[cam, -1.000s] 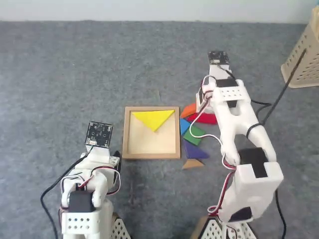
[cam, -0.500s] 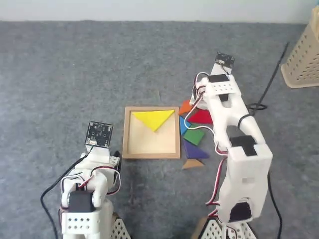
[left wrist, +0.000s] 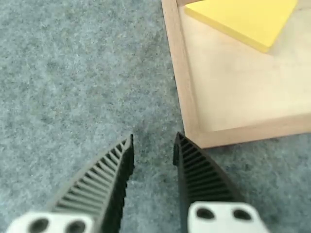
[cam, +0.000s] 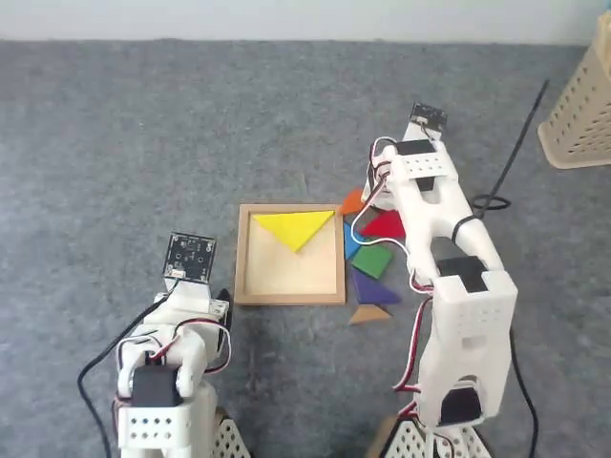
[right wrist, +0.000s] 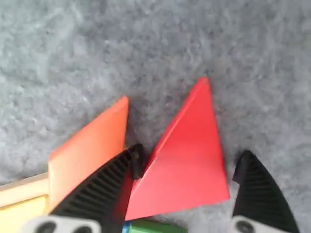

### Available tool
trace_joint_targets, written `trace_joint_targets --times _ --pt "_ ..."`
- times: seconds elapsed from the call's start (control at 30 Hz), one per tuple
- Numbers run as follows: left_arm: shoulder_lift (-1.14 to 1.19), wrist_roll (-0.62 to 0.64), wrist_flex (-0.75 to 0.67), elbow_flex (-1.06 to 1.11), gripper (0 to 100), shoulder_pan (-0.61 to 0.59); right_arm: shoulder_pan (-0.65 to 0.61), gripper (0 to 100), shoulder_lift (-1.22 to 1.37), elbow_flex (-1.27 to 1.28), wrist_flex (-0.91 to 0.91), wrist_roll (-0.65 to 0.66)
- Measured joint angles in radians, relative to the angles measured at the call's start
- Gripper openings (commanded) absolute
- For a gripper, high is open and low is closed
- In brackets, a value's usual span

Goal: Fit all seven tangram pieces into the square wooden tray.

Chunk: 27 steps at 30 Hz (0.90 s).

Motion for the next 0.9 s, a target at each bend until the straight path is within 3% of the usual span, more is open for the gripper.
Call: trace_joint_targets --times 0.1,0.27,0.43,0.9 --pt "0.000 0.000 0.000 0.000 13 0.000 0.000 28.6 0.005 -0.008 0.012 0.000" --pt "0.000 0.000 0.000 0.000 13 0.000 0.006 17.0 0.005 -0.008 0.020 0.000" --pt "0.000 0.000 0.000 0.000 13 0.000 0.023 16.7 0.003 -0.014 0.055 0.014" --pt "0.000 0.000 0.000 0.000 13 0.000 0.077 16.6 0.005 -0.035 0.229 0.744"
